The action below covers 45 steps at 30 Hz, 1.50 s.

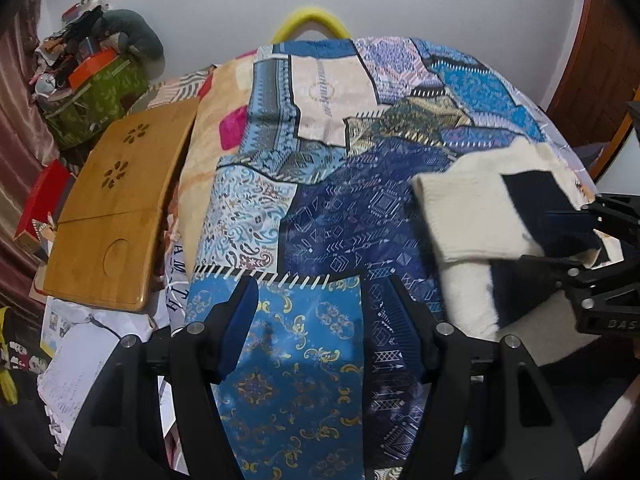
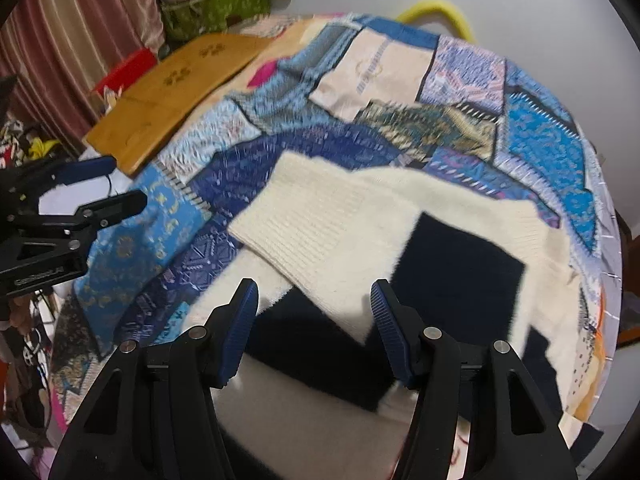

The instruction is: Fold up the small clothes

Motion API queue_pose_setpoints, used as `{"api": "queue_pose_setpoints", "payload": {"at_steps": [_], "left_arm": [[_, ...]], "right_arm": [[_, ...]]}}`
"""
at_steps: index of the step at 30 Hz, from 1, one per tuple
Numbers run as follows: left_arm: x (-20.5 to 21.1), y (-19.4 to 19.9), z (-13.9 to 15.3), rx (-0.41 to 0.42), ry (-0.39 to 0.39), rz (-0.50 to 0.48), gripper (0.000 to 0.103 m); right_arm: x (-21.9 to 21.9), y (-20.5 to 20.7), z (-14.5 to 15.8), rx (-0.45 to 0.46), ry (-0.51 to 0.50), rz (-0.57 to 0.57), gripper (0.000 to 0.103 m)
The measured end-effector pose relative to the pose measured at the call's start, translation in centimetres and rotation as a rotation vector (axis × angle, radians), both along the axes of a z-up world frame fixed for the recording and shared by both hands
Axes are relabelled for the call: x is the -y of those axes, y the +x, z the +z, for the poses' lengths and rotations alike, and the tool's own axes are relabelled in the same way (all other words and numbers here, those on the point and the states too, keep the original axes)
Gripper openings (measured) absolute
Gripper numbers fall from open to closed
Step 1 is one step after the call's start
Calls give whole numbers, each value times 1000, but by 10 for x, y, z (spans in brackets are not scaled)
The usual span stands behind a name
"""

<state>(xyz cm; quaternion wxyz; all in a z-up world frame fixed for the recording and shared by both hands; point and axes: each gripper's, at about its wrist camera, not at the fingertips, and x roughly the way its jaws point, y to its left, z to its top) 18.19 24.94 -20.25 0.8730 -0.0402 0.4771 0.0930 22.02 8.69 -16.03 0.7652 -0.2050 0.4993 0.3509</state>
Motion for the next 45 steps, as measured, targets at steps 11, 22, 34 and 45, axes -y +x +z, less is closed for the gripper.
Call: {"api": "queue_pose_setpoints", "payload": {"at_steps": [11, 22, 34, 45], "left_arm": [[4, 12, -17, -28, 4, -30, 64], [18, 8, 2, -10, 30, -41, 64], [54, 4, 36, 39, 46, -70, 72], [92, 15, 43, 23, 56, -98, 73]], "right_arm": [[-12, 9, -30, 1, -53, 17, 31], [12, 7, 7, 79, 49, -36, 7], [97, 4, 83, 198, 183, -169, 7], [191, 9, 99, 227, 226, -326, 7]]}}
